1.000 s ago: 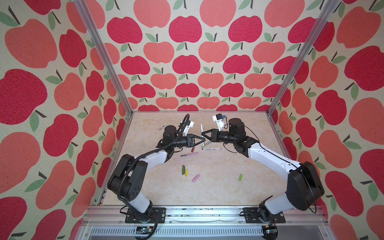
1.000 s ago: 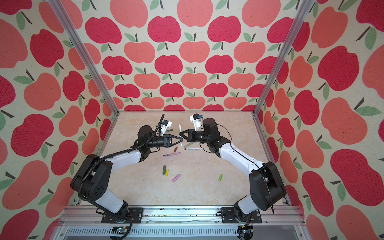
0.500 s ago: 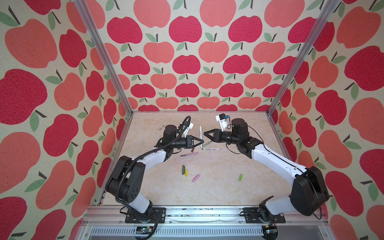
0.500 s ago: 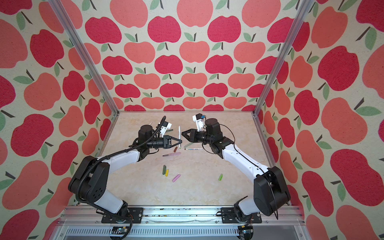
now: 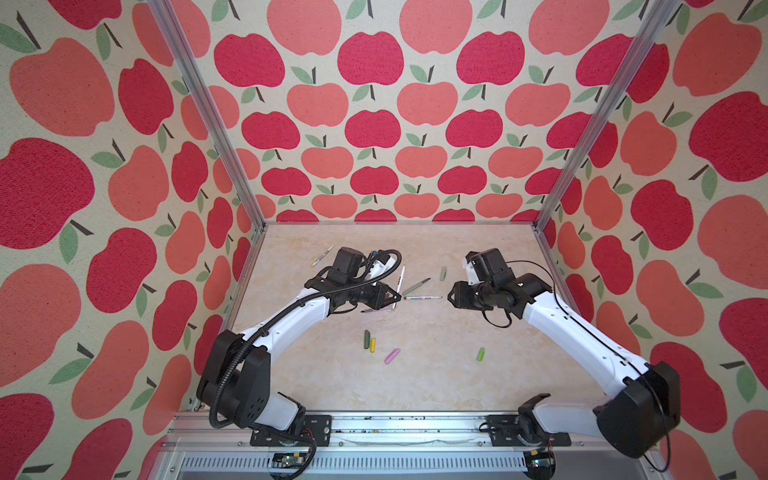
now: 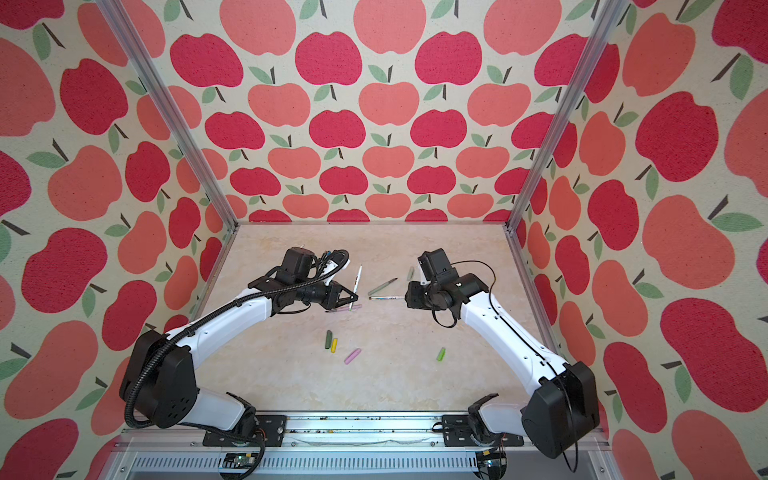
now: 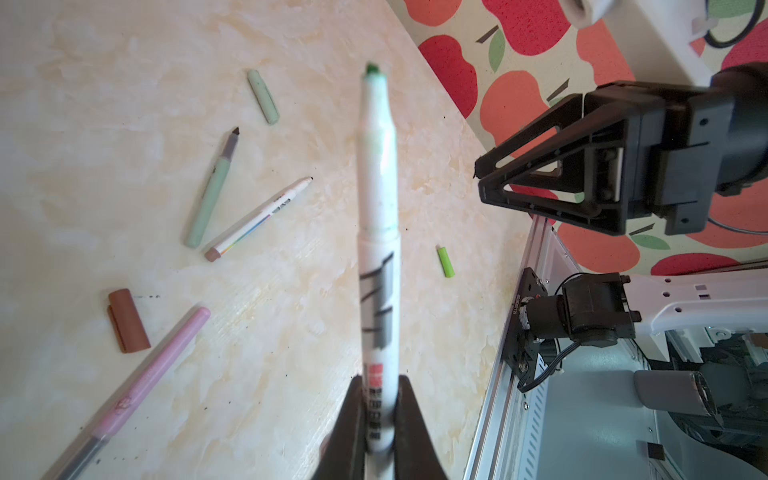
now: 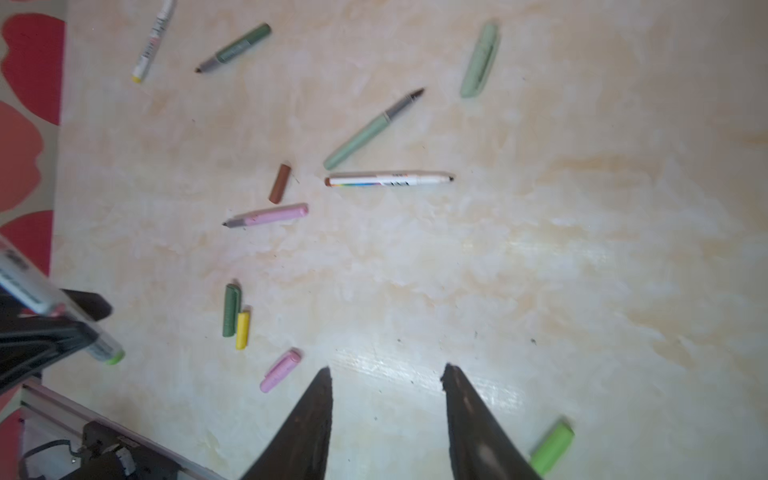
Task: Insert the pens into the pen caps
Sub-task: 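Move the right gripper down over the lime green cap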
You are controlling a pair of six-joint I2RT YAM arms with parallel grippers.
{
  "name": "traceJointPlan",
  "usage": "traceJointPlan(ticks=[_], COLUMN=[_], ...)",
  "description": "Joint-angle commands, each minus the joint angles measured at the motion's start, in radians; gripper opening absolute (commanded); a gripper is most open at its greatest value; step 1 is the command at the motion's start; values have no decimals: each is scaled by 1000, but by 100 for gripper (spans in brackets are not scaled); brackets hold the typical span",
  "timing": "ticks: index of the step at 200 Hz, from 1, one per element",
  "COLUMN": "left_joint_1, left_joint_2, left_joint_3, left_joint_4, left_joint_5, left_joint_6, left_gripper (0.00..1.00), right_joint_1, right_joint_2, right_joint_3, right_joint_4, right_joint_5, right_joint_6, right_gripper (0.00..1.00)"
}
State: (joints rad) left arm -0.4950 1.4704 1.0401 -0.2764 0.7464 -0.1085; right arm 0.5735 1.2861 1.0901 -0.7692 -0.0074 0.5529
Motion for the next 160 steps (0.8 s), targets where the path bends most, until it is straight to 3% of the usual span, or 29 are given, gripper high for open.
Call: traceJointPlan(ticks=[1, 33, 78, 160], left_joint_1=[-27, -69, -91, -102], left_joint_2=[-9, -2, 11, 13], left_joint_3=[-9, -9, -4, -4], left_joint_4=[-84, -98, -74, -69], left_joint_5=[-20, -15, -4, -12], left_joint_6=[85, 103, 95, 95], left_gripper=[0, 0, 0, 0], right_joint_1=[-5, -4, -5, -53], right_joint_2=[-47, -74, -43, 63], right_joint_3=[-76, -164, -230, -369], right_joint_4=[-238, -271, -244, -27], right_joint_5=[68, 6, 14, -96], right_joint_6=[39, 85, 87, 128], right_gripper=[49, 57, 70, 74])
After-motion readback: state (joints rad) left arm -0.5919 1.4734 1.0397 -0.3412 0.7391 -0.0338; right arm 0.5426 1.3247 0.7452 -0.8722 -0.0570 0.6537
